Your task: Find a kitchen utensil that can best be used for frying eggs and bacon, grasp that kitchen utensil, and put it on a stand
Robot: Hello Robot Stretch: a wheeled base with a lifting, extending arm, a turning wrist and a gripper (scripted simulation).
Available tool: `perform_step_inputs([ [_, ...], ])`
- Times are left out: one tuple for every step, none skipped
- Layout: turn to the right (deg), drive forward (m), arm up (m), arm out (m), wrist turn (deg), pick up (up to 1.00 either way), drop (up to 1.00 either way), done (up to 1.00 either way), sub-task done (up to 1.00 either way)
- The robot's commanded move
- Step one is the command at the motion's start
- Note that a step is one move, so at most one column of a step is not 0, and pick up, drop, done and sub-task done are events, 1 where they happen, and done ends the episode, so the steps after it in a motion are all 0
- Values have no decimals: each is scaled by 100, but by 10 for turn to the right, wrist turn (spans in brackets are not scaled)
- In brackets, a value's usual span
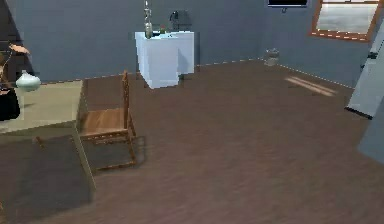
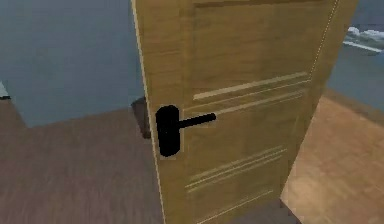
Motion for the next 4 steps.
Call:
perform_step_inputs([
  [30, 0, 0, 0, 0, 0, 0, 0, 0],
  [0, 100, 0, 0, 0, 0, 0, 0, 0],
  [0, 85, 0, 0, 0, 0, 0, 0, 0],
  [-270, 0, 0, 0, 0, 0, 0, 0, 0],
])
